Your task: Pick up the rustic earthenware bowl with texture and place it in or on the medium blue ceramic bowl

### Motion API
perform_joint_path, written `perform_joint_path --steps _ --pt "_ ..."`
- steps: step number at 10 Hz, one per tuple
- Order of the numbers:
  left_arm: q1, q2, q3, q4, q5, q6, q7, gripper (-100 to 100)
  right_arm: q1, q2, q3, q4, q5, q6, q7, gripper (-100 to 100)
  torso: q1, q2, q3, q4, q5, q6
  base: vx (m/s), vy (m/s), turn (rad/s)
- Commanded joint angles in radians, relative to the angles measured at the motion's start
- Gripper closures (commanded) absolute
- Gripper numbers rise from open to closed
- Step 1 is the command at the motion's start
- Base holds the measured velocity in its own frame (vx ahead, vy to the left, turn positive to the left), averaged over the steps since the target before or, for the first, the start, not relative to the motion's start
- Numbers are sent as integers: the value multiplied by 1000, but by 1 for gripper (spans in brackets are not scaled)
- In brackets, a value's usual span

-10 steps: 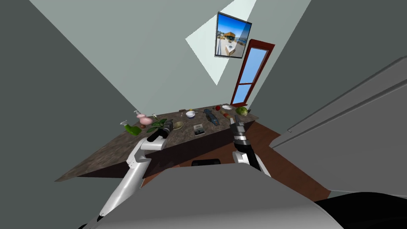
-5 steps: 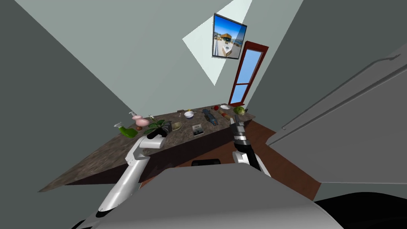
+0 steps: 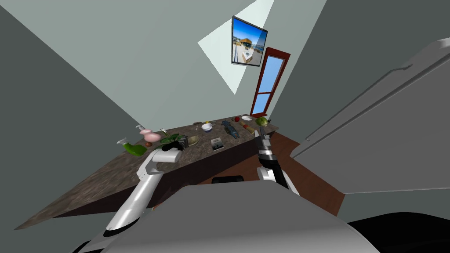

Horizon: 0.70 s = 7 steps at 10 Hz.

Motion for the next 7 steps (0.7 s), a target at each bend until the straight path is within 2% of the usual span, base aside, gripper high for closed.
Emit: perform_joint_path --steps 1,3,4,7 --pt "-6 3 1 9 5 29 14 -100 0 0 0 0 0 0 0 0 0 0 0 0 0 0 7 -2 -51" --pt "-18 23 16 42 40 93 56 -100 0 0 0 0 0 0 0 0 0 0 0 0 0 0 13 -4 -117" --pt "-18 23 16 42 40 107 56 -100 0 0 0 0 0 0 0 0 0 -1 0 0 0 0 13 0 -55" --pt "-30 46 35 89 88 198 112 -100 0 0 0 0 0 0 0 0 0 -1 0 0 0 0 19 -2 -119"
